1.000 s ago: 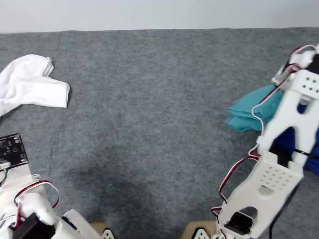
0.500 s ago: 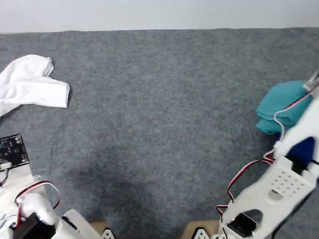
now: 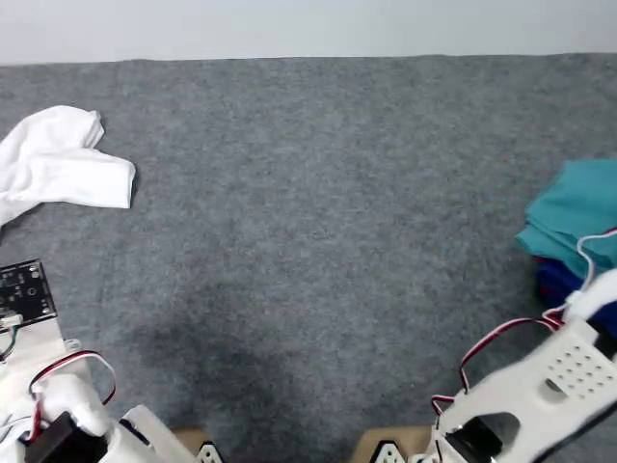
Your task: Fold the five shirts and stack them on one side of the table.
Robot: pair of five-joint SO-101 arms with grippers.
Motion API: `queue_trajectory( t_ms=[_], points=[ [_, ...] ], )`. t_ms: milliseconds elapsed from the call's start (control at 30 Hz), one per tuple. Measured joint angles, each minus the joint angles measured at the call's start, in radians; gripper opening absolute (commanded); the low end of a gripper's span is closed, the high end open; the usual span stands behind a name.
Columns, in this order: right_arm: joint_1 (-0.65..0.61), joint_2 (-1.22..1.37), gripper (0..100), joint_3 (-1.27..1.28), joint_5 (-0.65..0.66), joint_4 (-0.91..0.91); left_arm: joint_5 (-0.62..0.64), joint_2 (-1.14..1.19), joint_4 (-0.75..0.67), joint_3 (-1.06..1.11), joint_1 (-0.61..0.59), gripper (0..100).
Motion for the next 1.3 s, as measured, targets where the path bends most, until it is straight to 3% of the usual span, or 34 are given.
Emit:
queue_trajectory(
  t_ms=[367, 700, 967, 1300],
  points=[
    [0.140, 0.201, 0.9, 0.002, 0.077, -0.003, 0.000, 0.000, 0.009, 0.000, 0.000, 0],
    [0.155, 0.204, 1.3, -0.018, 0.081, -0.061, 0.000, 0.000, 0.009, 0.000, 0.000, 0],
    [0.172, 0.279, 23.2, -0.041, 0.164, -0.054, 0.000, 0.000, 0.009, 0.000, 0.000, 0],
    [0.176, 0.281, 23.4, -0.333, 0.166, 0.164, 0.000, 0.000, 0.009, 0.038, 0.000, 0]
  ],
)
